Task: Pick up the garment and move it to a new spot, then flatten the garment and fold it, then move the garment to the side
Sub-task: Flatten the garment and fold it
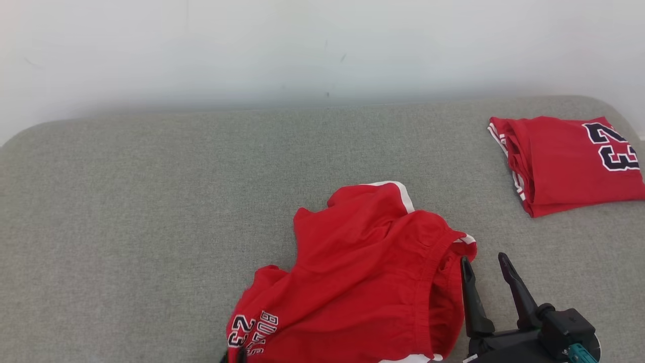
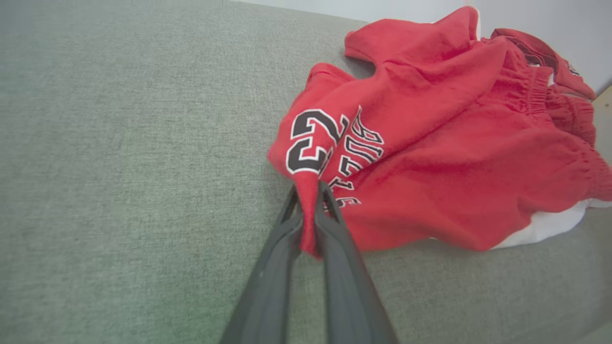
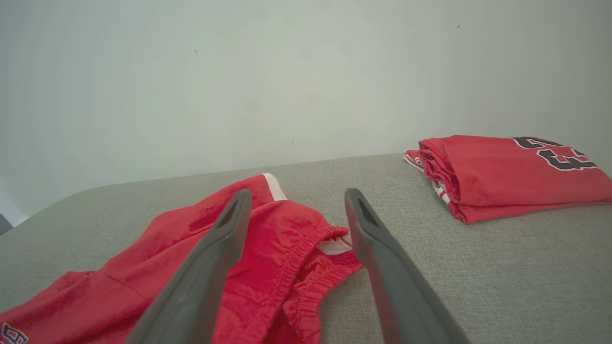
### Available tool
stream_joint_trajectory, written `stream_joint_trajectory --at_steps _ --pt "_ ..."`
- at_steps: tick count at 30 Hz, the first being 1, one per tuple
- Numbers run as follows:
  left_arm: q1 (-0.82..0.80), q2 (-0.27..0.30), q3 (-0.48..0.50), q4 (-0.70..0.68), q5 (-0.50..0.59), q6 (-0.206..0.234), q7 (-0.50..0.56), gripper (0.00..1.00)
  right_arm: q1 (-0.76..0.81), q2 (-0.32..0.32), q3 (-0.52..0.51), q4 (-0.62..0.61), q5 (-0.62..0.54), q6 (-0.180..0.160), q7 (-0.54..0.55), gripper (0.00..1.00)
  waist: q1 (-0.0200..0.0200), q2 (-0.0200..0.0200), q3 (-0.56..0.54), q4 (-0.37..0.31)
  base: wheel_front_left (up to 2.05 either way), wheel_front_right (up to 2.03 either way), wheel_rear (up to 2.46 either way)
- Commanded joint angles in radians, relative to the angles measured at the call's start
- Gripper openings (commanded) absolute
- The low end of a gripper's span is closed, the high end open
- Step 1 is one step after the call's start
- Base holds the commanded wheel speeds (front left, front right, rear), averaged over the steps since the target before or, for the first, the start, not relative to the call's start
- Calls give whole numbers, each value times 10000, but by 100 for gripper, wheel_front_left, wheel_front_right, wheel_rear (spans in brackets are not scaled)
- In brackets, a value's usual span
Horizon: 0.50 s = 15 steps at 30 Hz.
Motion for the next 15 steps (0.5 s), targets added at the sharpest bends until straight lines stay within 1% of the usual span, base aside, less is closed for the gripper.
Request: stream_joint_trajectory --at_steps 1,7,11,15 --pt "-86 -72 70 -57 48 33 -34 100 120 -71 -7 49 44 -27 -2 100 1 0 -83 25 0 0 0" --pt "-226 -140 819 -1072 499 177 -40 100 191 -147 -54 139 90 -27 -2 100 1 0 -214 45 0 0 0" --pt "-120 -141 1653 -1846 848 260 -44 100 223 -123 -16 210 76 -27 -2 100 1 0 -297 33 0 0 0" --pt "66 -157 2620 -2437 1198 246 -44 100 248 -102 15 323 124 -27 -2 100 1 0 -364 26 0 0 0"
